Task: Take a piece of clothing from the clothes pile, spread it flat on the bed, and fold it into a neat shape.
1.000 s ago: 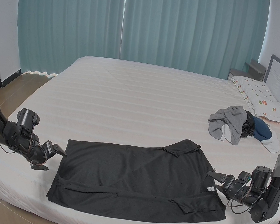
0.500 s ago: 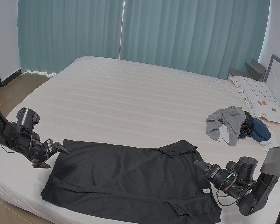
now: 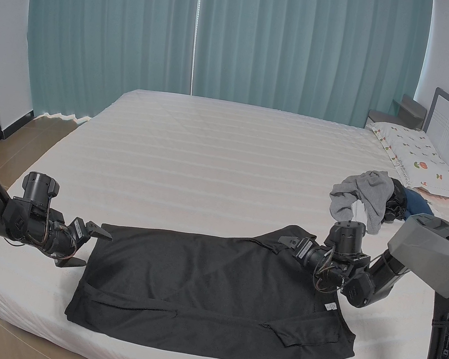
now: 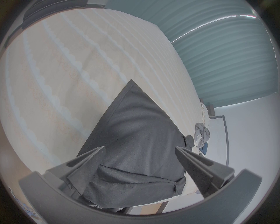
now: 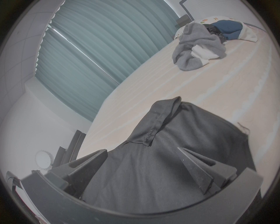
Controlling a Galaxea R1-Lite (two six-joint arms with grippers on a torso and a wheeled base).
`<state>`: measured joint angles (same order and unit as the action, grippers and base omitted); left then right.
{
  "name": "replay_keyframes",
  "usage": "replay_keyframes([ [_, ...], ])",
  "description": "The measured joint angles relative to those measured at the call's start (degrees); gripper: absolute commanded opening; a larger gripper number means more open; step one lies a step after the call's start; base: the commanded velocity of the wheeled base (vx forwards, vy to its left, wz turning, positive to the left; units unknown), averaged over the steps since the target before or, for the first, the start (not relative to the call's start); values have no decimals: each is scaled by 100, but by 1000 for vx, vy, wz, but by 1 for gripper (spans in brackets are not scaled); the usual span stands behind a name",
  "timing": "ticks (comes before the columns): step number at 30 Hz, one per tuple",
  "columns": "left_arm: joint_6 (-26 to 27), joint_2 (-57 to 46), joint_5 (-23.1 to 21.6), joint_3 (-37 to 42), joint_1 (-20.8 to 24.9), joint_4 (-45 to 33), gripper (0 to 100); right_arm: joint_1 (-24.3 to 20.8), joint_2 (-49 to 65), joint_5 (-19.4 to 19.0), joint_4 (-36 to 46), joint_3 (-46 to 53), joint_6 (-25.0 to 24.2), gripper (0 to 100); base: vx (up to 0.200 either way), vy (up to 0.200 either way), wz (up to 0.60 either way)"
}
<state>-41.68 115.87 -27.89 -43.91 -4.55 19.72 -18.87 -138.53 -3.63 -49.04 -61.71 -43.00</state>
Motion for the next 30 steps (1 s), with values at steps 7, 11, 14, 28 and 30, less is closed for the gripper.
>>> replay_keyframes([
  [7,-26,33,-104,98,-115,99,100,-20,-601,140,884,-1302,2,100,0,0,0],
  [11,-28,55,-119,141,-182,165,100,27,-870,174,1308,-1958,2,100,0,0,0],
  [14,-30,72,-122,168,-210,215,100,35,-1039,189,1576,-2399,0,100,0,0,0],
  [28,-28,135,-117,246,-252,272,100,160,-1747,169,1869,-4529,-9,100,0,0,0],
  [30,-24,141,-117,246,-262,274,100,230,-1891,169,1754,-4849,-35,100,0,0,0],
])
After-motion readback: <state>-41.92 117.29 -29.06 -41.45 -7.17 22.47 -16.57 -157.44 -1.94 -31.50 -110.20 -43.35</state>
